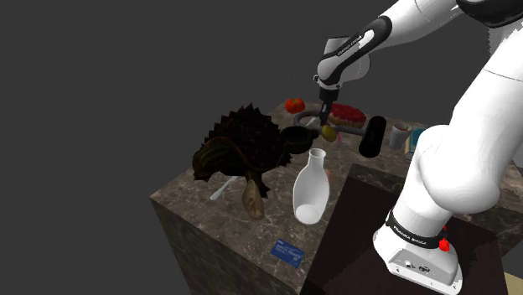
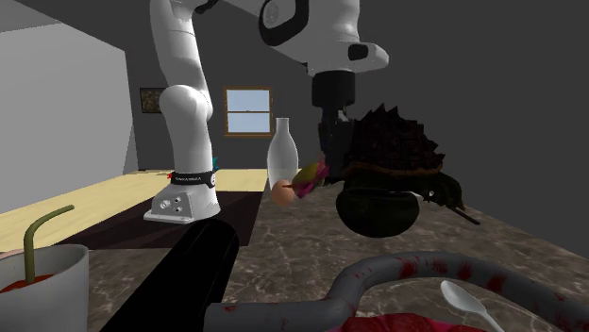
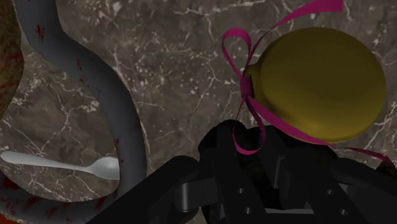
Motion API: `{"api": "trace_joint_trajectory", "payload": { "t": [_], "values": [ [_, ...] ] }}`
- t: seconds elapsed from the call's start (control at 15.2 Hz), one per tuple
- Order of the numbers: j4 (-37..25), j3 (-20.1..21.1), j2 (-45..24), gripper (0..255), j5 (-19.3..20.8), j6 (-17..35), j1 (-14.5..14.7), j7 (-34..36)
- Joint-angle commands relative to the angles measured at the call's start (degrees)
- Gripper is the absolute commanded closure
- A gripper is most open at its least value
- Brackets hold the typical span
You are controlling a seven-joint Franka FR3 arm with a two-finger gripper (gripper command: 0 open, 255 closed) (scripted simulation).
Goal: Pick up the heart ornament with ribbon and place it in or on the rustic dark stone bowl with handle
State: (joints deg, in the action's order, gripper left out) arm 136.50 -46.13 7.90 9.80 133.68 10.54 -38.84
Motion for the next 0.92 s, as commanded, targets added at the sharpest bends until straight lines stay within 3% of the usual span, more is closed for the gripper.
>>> {"api": "trace_joint_trajectory", "payload": {
  "t": [0.0, 0.4, 0.86],
  "values": [
    [-0.7, 0.5, 1.5, 255, 1.1, -1.9, -0.3, 0.8],
    [-2.8, 1.7, 4.4, 255, 2.9, -6.5, -0.8, 2.2],
    [-13.7, 3.4, -8.3, 255, -7.9, -7.8, 4.5, 2.2]
  ]
}}
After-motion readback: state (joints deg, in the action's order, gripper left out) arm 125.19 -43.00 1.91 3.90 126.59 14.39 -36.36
